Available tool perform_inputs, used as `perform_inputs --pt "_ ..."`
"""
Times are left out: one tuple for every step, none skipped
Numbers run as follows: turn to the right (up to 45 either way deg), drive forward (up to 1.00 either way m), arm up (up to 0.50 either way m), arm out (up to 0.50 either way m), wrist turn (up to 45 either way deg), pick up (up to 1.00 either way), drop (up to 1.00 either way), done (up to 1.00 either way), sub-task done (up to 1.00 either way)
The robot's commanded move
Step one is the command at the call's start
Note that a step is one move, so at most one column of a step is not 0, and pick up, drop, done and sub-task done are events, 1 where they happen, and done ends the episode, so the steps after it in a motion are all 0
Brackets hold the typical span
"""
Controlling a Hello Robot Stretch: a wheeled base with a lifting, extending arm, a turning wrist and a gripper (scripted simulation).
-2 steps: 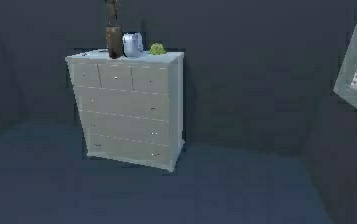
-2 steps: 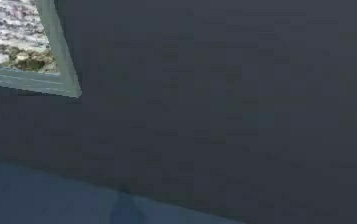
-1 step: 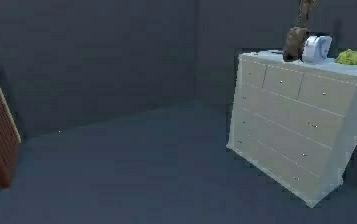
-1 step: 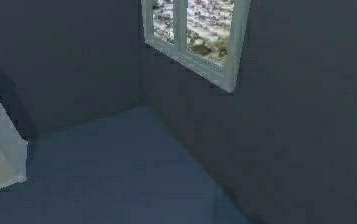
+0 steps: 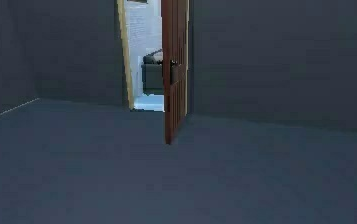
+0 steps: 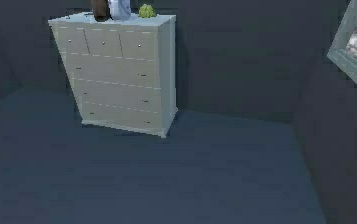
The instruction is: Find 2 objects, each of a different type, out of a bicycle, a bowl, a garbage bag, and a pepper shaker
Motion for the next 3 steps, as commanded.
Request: perform_inputs --pt "-18.0 0.0 0.0 0.0 0.0 0.0 0.0 0.0 0.0" --pt "0.0 1.0 0.0 0.0 0.0 0.0 0.0 0.0 0.0" --pt "-6.0 0.0 0.0 0.0 0.0 0.0 0.0 0.0 0.0"
